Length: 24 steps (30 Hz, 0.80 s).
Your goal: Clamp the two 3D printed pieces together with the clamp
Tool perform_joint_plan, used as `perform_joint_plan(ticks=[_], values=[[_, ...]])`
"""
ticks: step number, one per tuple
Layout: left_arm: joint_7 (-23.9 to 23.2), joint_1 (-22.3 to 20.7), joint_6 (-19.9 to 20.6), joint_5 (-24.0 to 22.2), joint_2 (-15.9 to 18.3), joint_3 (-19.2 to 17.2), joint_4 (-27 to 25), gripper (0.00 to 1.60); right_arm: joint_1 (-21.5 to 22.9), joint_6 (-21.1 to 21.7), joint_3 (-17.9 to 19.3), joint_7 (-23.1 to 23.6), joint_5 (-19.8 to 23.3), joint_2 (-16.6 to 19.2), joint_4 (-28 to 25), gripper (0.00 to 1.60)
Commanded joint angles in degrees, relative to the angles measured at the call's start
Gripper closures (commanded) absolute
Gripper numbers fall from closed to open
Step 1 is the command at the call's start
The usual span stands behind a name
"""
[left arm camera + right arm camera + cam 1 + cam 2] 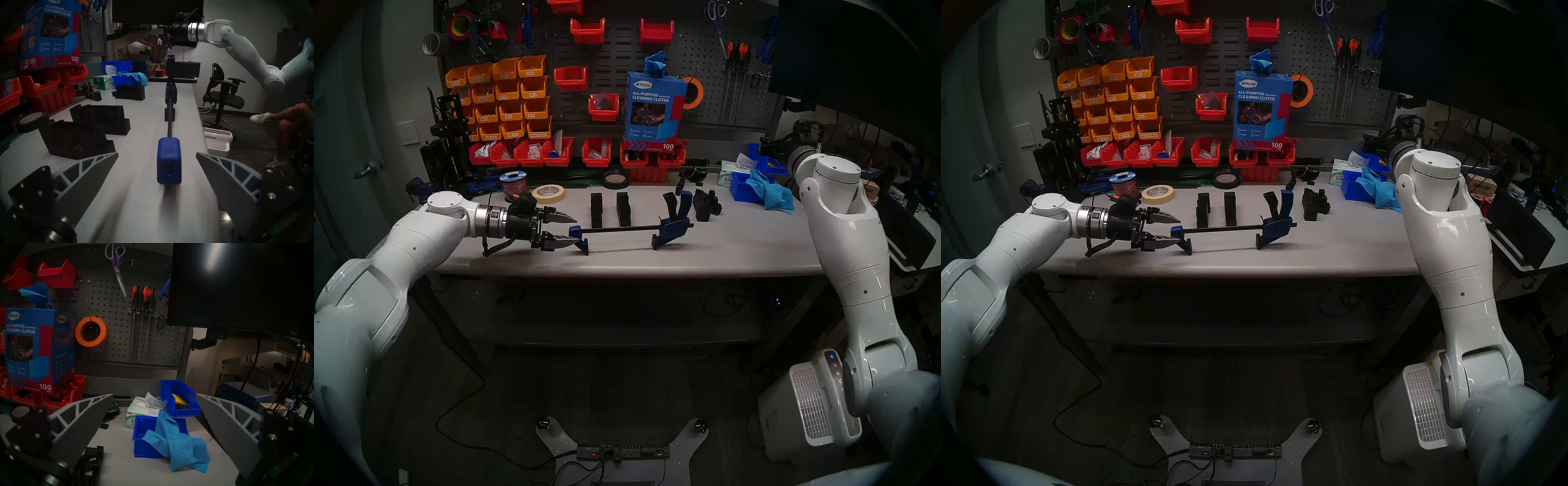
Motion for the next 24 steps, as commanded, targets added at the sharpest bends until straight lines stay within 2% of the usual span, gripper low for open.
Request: perform_joint_plan(ticks=[1,2,18,24], values=[[-1.0,0.37,-0.66,-1.7,0.57,-1.37,-0.84,1.31,0.62,-0.26,0.22,0.1,-0.08,0.22,-0.56,0.0],[-1.23,0.35,-0.84,-1.79,0.55,-1.47,-0.7,1.6,0.62,-0.26,0.22,0.1,-0.08,0.22,-0.56,0.0],[-0.45,-0.26,-1.12,-1.5,-0.15,-1.88,0.93,1.6,0.62,-0.26,0.22,0.1,-0.08,0.22,-0.56,0.0],[-1.77,-0.92,-1.2,-1.73,-0.79,-1.92,2.6,1.6,0.62,-0.25,0.22,0.1,-0.08,0.22,-0.56,0.0]])
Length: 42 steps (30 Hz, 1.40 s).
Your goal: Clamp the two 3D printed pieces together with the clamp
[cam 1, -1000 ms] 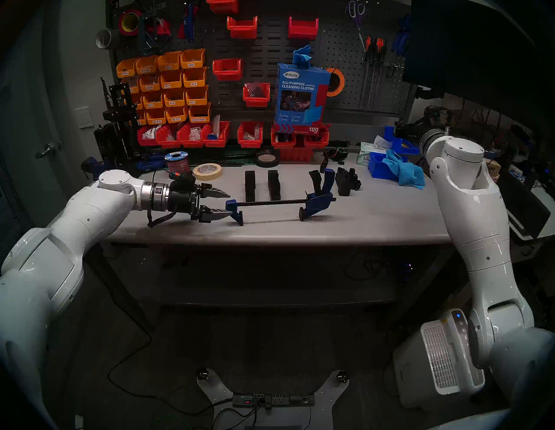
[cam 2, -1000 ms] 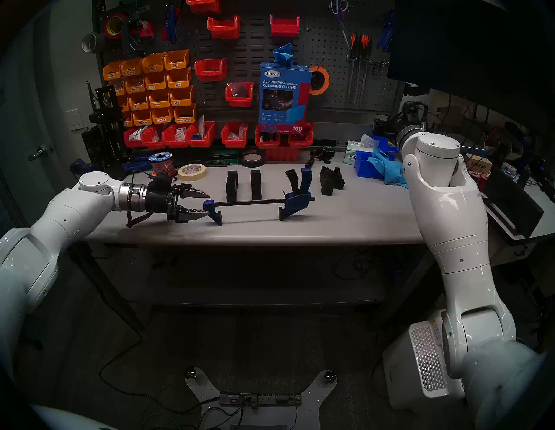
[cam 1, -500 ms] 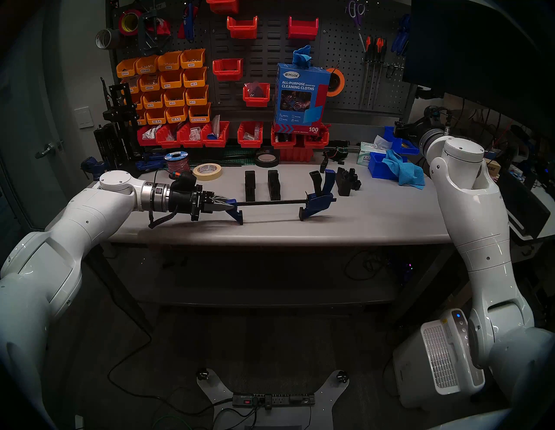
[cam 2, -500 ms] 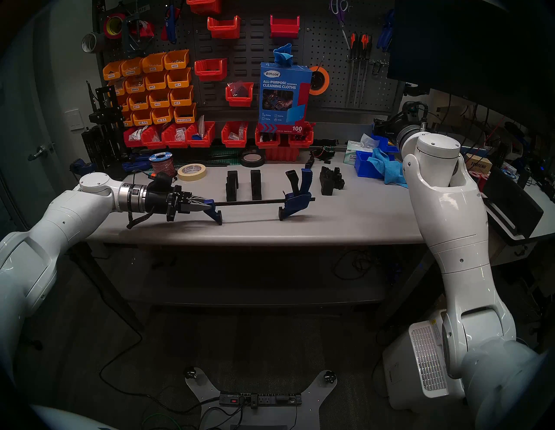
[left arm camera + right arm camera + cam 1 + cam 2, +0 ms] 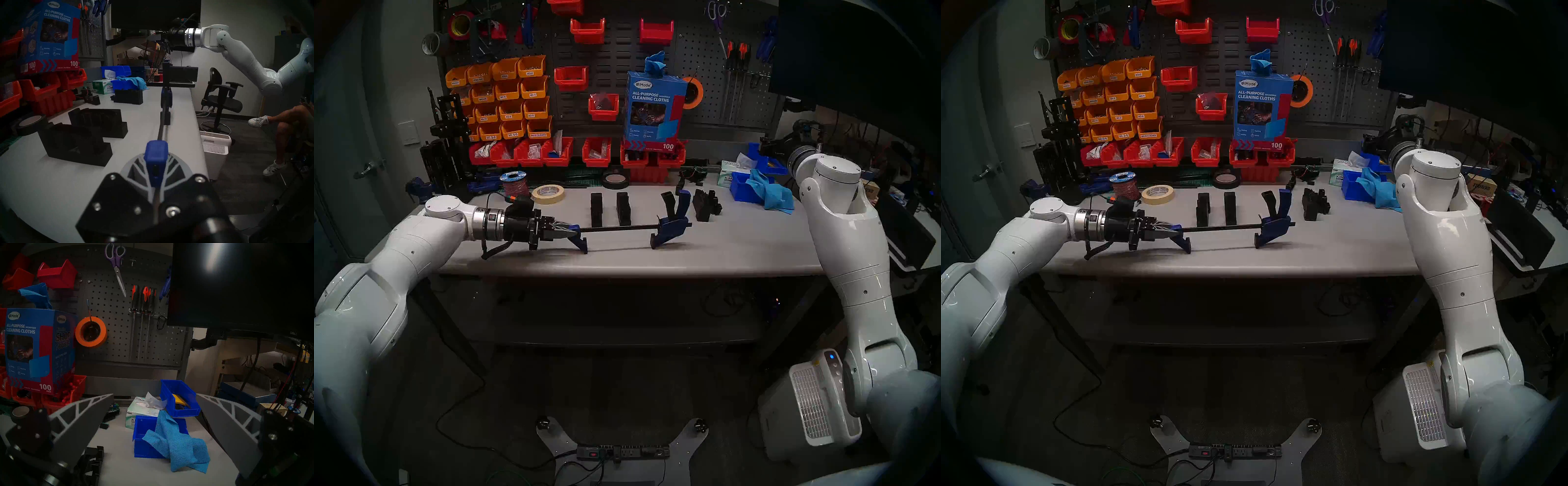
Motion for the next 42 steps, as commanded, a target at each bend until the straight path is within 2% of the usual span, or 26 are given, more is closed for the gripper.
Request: perform_joint_plan(ticks=[1,16,23,34,42], values=[[-0.61,-1.81,0.17,-0.59,-0.51,-0.68,1.18,1.6,0.62,-0.24,0.22,0.09,-0.07,0.21,-0.57,0.0],[-0.61,-2.2,-0.13,-0.49,-0.96,-0.66,2.22,1.6,0.92,-0.01,0.04,-0.21,-0.15,-0.06,-0.49,0.0],[-0.61,-2.14,-0.17,-0.44,-0.93,-0.66,2.12,1.6,4.06,1.61,-4.91,-2.58,-3.53,-1.37,-1.66,0.0],[-0.61,-1.99,-0.18,-0.4,-0.78,-0.66,1.76,1.6,7.45,4.66,-11.74,-8.74,-5.83,-8.44,-5.42,0.0],[-0.61,-1.94,-0.09,-0.45,-0.69,-0.66,1.57,1.6,6.26,9.57,-12.97,-15.93,-5.13,-14.04,-9.88,0.0]])
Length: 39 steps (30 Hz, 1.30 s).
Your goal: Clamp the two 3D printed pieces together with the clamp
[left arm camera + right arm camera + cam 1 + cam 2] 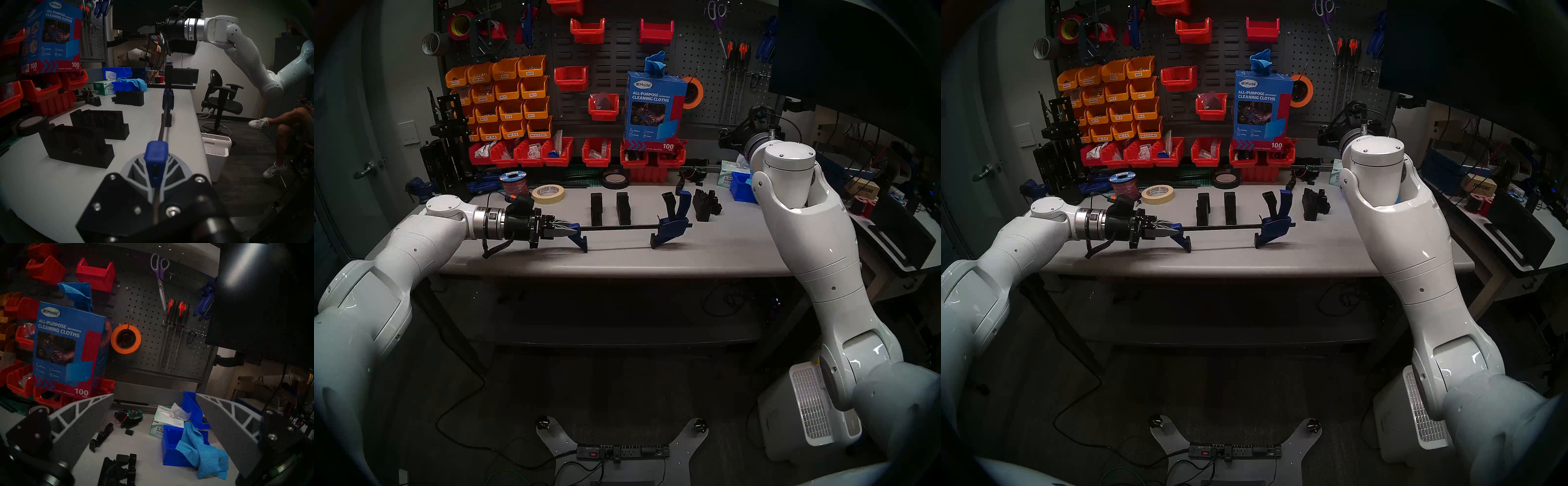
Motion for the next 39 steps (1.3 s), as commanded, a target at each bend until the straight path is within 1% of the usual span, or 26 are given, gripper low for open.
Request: perform_joint_plan(ticks=[1,2,4,5,6,9,10,15,16,22,27,30,39], values=[[0.09,-1.14,0.27,-0.49,0.19,-0.6,-0.15,1.6,0.93,3.92,-0.16,-5.72,0.26,-5.89,-4.94,0.0],[0.09,-1.14,0.27,-0.49,0.19,-0.6,-0.15,1.6,0.93,3.92,-0.16,-5.72,0.26,-5.89,-4.94,0.0],[0.09,-1.13,0.3,-0.5,0.2,-0.6,-0.18,1.6,0.8,5.76,-0.1,-7.4,0.61,-7.2,-5.91,0.0],[0.09,-1.13,0.32,-0.5,0.21,-0.6,-0.18,1.6,0.67,6.97,0.11,-8.35,0.98,-8.04,-6.42,0.0],[0.09,-1.13,0.34,-0.51,0.21,-0.6,-0.2,1.6,-0.08,9.05,0.83,-9.88,1.99,-9.57,-7.57,0.0],[0.09,-1.14,0.37,-0.52,0.21,-0.61,-0.19,1.6,-1.45,11.98,1.84,-11.97,3.42,-11.42,-9.52,0.0],[0.09,-1.14,0.37,-0.52,0.21,-0.61,-0.19,1.6,-1.45,11.98,1.84,-11.97,3.42,-11.42,-9.52,0.0],[0.09,-1.15,0.41,-0.53,0.21,-0.61,-0.18,1.6,-3.42,15.9,2.71,-15.0,6.0,-14.3,-13.79,0.0],[0.09,-1.15,0.41,-0.53,0.21,-0.61,-0.18,1.6,-3.42,15.9,2.71,-15.0,6.0,-14.3,-13.79,0.0],[0.09,-1.13,0.43,-0.52,0.23,-0.61,-0.22,1.6,-4.06,15.9,2.36,-14.49,9.16,-16.09,-17.18,0.0],[0.09,-1.16,0.43,-0.54,0.2,-0.62,-0.14,1.6,-5.39,15.9,2.5,-15.15,13.31,-16.61,-19.63,0.0],[0.09,-1.17,0.43,-0.54,0.19,-0.62,-0.12,1.6,-6.44,15.9,2.56,-16.28,15.75,-16.78,-21.11,0.0],[0.09,-1.19,0.42,-0.54,0.17,-0.62,-0.09,1.6,-9.77,15.9,2.29,-22.4,23.34,-16.14,-24.72,0.0]])
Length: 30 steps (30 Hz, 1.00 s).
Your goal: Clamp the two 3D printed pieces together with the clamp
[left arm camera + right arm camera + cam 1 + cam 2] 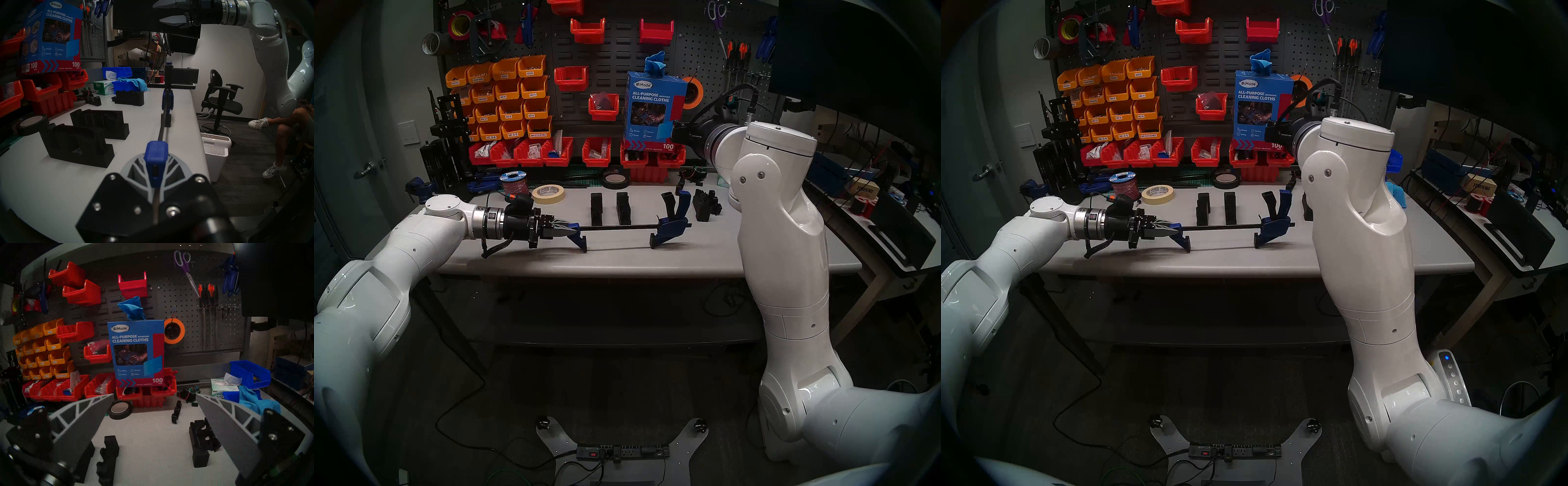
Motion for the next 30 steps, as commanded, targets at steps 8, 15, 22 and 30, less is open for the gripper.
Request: perform_joint_plan(ticks=[8,15,22,30], values=[[0.08,-1.16,0.01,-0.51,-0.02,-0.61,0.03,1.6,-7.72,-0.1,-0.54,-8.54,10.11,0.79,-7.41,0.0],[0.08,-1.21,-0.01,-0.52,-0.08,-0.62,0.17,1.6,-9.31,-0.1,0.11,-11.05,15.52,1.4,-8.85,0.0],[0.08,-1.22,-0.02,-0.52,-0.09,-0.62,0.2,1.6,-9.74,-0.1,-0.07,-12.65,18.26,2.17,-9.43,0.0],[0.08,-1.19,0.0,-0.51,-0.06,-0.61,0.12,1.6,-12.52,-0.1,-1.0,-12.21,15.2,1.58,-9.01,0.0]])
